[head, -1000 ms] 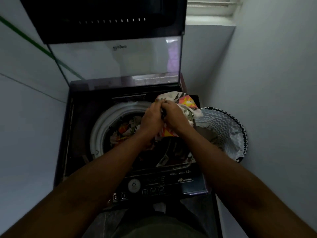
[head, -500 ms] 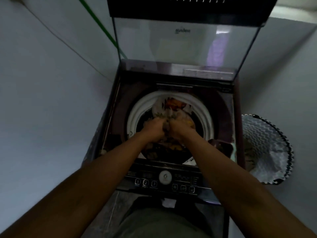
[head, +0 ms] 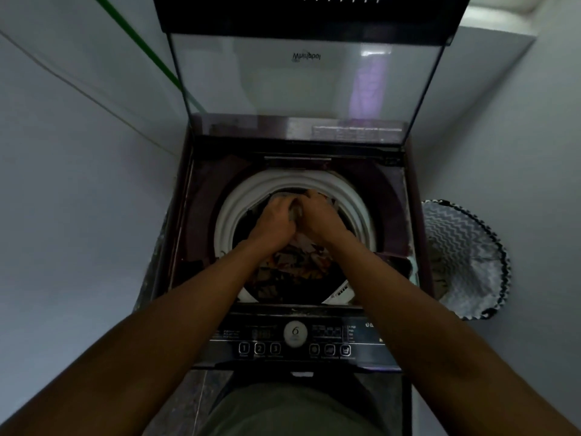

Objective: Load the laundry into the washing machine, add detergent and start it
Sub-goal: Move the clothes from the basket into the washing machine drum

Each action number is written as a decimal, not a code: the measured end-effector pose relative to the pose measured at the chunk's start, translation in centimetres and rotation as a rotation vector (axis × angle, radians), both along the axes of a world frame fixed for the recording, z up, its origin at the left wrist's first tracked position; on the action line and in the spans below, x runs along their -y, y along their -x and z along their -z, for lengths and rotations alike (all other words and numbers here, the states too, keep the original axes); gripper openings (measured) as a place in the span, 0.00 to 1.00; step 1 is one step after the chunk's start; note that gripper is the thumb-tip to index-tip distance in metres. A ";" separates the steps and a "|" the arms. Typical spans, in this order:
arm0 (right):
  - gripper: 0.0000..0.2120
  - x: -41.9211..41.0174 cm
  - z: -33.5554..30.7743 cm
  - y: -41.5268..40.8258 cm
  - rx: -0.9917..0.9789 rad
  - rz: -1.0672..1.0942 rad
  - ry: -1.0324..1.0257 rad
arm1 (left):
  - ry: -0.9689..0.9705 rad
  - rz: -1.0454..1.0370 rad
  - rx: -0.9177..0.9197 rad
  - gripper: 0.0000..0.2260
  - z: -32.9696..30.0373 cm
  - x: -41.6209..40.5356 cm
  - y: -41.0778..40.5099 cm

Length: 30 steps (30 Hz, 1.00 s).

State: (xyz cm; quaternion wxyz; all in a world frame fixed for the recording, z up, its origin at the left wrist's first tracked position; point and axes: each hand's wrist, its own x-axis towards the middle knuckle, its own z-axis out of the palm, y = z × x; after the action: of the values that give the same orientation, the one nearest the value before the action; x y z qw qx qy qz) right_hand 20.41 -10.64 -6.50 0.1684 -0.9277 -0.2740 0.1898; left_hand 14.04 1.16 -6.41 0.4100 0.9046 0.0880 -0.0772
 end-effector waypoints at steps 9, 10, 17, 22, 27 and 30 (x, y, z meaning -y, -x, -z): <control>0.06 7.4 -2.8 -1.4 0.288 0.368 -0.318 | -0.024 0.011 0.164 0.13 -1.8 6.7 -3.3; 0.06 8.5 -3.2 -1.6 0.317 0.391 -0.330 | -0.046 0.033 0.221 0.13 -1.8 7.8 -3.7; 0.06 16.3 -3.5 -2.5 0.349 0.614 -0.427 | -0.044 0.234 0.413 0.13 -3.1 16.0 -6.2; 0.07 23.3 -1.3 -1.8 0.270 0.722 -0.424 | -0.195 0.418 0.422 0.15 -3.2 21.6 -7.6; 0.15 29.2 2.3 -1.7 0.086 0.873 -0.413 | -0.521 0.635 0.337 0.25 -3.0 27.1 -9.2; 0.11 32.3 4.9 -2.3 -0.041 0.927 -0.386 | -0.582 0.701 0.211 0.21 -2.4 30.8 -11.0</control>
State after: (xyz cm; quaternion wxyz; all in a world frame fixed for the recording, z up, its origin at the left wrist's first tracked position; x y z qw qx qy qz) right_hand 22.74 -42.97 -11.44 0.4089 -0.8998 0.1400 0.0590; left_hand 25.06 -29.66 -3.96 0.0950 0.9601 -0.2470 -0.0905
